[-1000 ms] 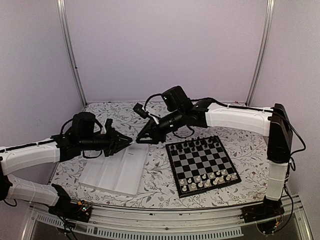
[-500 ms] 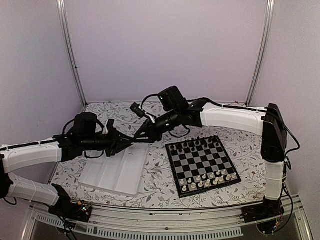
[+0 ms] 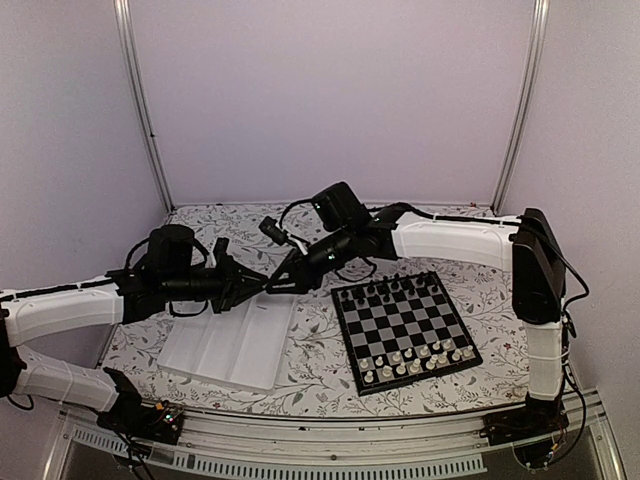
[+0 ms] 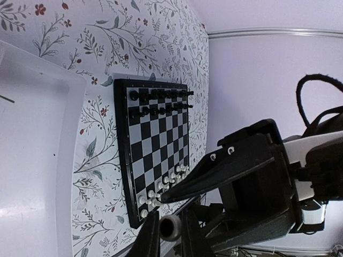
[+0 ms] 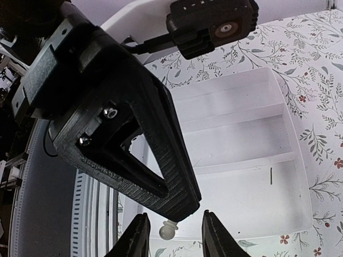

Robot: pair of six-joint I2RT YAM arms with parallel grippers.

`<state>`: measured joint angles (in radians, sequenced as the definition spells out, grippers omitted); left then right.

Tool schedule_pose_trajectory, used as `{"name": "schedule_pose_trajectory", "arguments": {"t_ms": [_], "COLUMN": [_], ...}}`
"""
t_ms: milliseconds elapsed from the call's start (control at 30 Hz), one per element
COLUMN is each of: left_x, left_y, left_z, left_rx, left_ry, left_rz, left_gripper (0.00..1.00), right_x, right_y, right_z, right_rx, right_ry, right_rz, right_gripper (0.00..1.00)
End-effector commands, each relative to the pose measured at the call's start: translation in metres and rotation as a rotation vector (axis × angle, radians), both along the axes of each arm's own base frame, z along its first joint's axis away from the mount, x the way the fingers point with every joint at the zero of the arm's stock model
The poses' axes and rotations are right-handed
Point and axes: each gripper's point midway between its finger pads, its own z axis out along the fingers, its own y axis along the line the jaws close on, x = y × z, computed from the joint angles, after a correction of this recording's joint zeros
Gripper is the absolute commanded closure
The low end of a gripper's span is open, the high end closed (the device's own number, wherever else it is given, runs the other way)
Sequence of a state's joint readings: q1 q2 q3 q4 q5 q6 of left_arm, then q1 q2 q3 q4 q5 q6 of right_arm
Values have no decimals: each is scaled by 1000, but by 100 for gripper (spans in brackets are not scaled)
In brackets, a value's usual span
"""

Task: Set up the chess pieces on the board
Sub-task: Place the chess piece on the chessboard.

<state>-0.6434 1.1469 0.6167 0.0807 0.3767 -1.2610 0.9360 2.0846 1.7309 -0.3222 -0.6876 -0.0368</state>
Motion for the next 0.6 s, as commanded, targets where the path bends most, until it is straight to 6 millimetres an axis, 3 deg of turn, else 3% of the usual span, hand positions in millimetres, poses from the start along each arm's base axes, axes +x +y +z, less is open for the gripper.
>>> {"name": "schedule_pose_trajectory", "arguments": {"t_ms": [0, 300, 400, 467, 567], "left_x": [0, 0, 1, 2, 6], "left_y": [-6, -11, -11, -10, -2], "left_z": [9, 9, 9, 11, 14], "left_rx": [-18, -22, -11, 7, 83], "left_ry": [-32, -35, -37, -44, -76], "left_rz": [-16, -36, -35, -33, -18], "left_gripper": [89, 87, 79, 68, 62], "right_x": [-1, -3, -2, -3, 0], "right_y": [8, 10, 8, 4, -13], "right_z": [7, 5, 4, 2, -7], "right_rx": [25, 28, 22, 7, -41], "right_ry": [0, 8, -3, -11, -53], "right_rz": [16, 30, 27, 27, 25], "right_gripper": [68, 92, 96, 96, 97]}}
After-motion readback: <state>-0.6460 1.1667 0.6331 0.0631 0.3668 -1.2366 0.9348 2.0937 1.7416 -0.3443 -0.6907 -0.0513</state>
